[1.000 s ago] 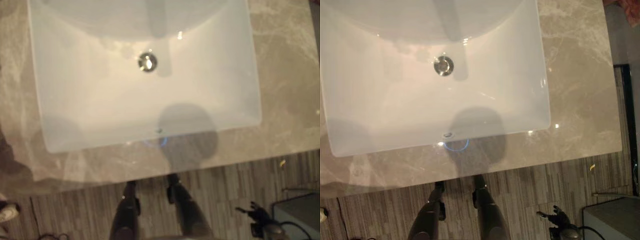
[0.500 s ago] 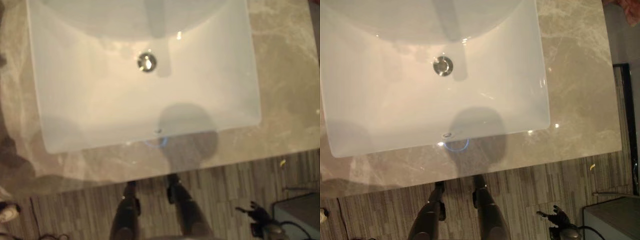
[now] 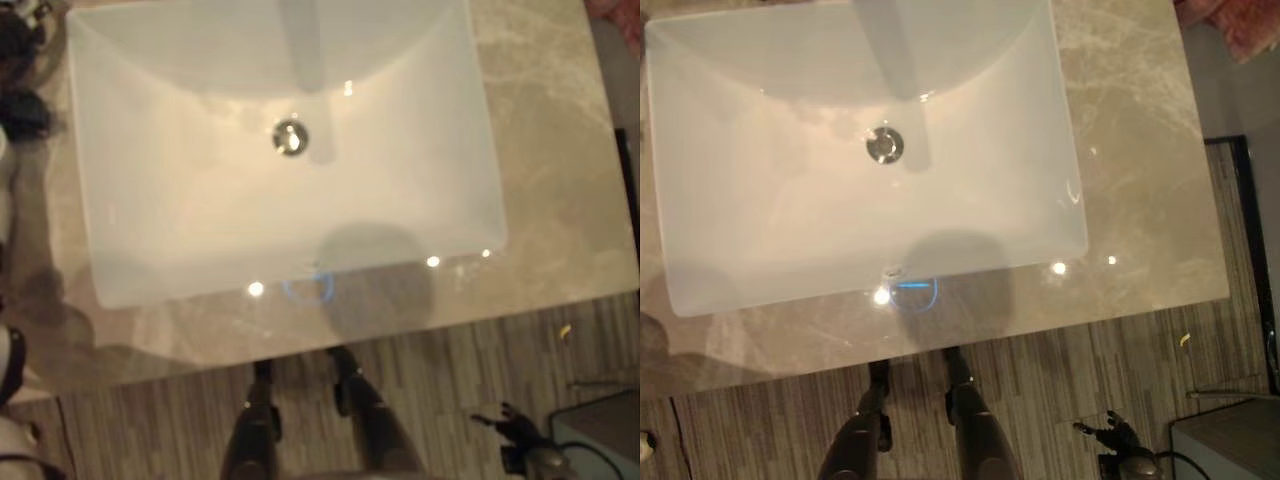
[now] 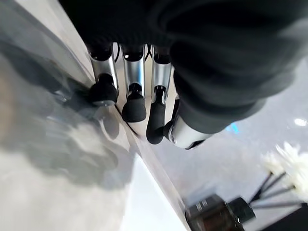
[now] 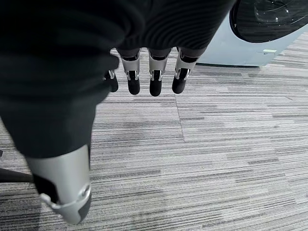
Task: Put brush and paste in cup on sink, flatten towel.
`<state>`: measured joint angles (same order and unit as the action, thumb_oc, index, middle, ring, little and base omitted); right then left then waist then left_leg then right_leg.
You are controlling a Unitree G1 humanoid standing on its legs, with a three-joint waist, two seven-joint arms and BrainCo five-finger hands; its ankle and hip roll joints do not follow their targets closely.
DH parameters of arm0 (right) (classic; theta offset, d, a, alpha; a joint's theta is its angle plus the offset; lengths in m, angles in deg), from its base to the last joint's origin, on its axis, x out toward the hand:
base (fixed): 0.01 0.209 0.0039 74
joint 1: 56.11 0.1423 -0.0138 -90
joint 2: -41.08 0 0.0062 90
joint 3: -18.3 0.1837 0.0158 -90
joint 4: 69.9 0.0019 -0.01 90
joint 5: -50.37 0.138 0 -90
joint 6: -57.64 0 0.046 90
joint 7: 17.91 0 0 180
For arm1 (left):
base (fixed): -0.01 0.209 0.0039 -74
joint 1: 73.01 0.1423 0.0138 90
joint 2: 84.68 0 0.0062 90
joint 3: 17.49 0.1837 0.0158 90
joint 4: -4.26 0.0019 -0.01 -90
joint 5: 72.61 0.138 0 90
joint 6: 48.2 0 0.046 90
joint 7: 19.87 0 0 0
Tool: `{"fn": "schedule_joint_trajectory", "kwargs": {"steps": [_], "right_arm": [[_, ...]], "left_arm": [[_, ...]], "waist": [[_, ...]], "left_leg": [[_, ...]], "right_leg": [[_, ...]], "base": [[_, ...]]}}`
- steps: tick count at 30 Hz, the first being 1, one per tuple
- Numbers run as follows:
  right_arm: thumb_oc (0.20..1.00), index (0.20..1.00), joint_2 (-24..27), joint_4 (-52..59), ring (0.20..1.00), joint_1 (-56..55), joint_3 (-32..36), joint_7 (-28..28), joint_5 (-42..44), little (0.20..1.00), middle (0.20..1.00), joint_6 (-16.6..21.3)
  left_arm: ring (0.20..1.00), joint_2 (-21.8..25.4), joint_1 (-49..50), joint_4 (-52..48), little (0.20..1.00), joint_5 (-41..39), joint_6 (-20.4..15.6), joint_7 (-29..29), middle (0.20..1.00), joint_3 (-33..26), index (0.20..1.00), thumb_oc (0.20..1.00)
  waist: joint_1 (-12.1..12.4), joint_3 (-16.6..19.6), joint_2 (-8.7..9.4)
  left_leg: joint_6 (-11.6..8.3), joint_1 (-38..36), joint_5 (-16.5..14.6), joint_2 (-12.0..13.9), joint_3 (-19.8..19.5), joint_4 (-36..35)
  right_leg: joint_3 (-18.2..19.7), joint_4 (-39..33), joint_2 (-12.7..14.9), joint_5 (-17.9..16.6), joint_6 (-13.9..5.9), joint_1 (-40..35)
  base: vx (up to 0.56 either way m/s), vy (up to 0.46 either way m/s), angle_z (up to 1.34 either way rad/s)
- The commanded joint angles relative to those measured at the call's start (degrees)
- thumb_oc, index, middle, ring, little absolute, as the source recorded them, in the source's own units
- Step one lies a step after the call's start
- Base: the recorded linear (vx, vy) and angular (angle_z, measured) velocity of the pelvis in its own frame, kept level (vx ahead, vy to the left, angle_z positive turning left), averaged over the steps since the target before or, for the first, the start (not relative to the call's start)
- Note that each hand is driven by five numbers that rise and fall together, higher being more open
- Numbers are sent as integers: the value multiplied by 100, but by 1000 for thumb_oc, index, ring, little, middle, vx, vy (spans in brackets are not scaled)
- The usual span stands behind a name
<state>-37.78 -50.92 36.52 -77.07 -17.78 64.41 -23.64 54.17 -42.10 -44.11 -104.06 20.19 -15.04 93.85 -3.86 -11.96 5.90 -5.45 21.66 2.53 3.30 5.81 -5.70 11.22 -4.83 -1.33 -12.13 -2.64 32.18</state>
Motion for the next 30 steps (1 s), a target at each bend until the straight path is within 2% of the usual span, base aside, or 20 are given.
{"fn": "schedule_joint_trajectory", "kwargs": {"steps": [1,14,21,22,23,26,30], "right_arm": [[1000,1000,412,-338,1000,-196,-196,123,125,1000,1000,-81],[1000,1000,327,-281,1000,-260,-122,71,25,1000,1000,-156],[1000,1000,-29,-84,1000,-587,-60,-85,-140,1000,1000,-176],[1000,1000,-27,-84,1000,-586,-62,-85,-140,1000,1000,-176],[1000,1000,-176,-92,1000,-660,-34,-129,-246,1000,1000,-190],[1000,1000,-211,-113,1000,-666,-59,-139,-302,1000,1000,-201],[1000,1000,-359,-180,1000,-657,-64,-144,-456,1000,1000,-212]], "left_arm": [[200,-199,42,80,200,142,22,-65,200,209,200,200],[200,-260,1237,-1101,200,101,52,-370,200,-313,200,200],[200,-377,2874,-2456,200,41,23,-684,200,-1229,200,200],[200,-377,2881,-2459,200,42,24,-684,200,-1235,200,200],[200,-504,3572,-2852,200,63,44,-863,200,-1574,200,200],[200,-621,3829,-2981,200,53,46,-922,200,-1714,200,200],[200,-1015,4850,-3411,200,219,73,-1089,200,-2152,200,200]], "waist": [[-100,7,-124],[54,82,-109],[202,198,-62],[199,197,-63],[266,251,-56],[269,270,-66],[412,380,-73]], "left_leg": [[-193,-319,-96,371,-483,70],[-192,-655,-96,318,-477,70],[-142,-1195,-180,228,-445,70],[-142,-1197,-180,228,-445,70],[-131,-1355,-206,225,-406,70],[-129,-1398,-210,223,-406,70],[-80,-1599,-242,196,-425,70]], "right_leg": [[-89,-17,390,28,-709,-37],[-182,-17,444,116,-669,-547],[-280,-17,485,239,-631,-1131],[-280,-17,485,240,-631,-1133],[-280,-17,468,283,-618,-1314],[-294,-17,472,302,-615,-1373],[-311,-17,493,341,-611,-1604]], "base": [[0,0,0],[-24,-36,1],[-27,-35,8],[-56,-52,8],[-40,-38,10],[-36,-29,7],[-26,-19,9]]}}
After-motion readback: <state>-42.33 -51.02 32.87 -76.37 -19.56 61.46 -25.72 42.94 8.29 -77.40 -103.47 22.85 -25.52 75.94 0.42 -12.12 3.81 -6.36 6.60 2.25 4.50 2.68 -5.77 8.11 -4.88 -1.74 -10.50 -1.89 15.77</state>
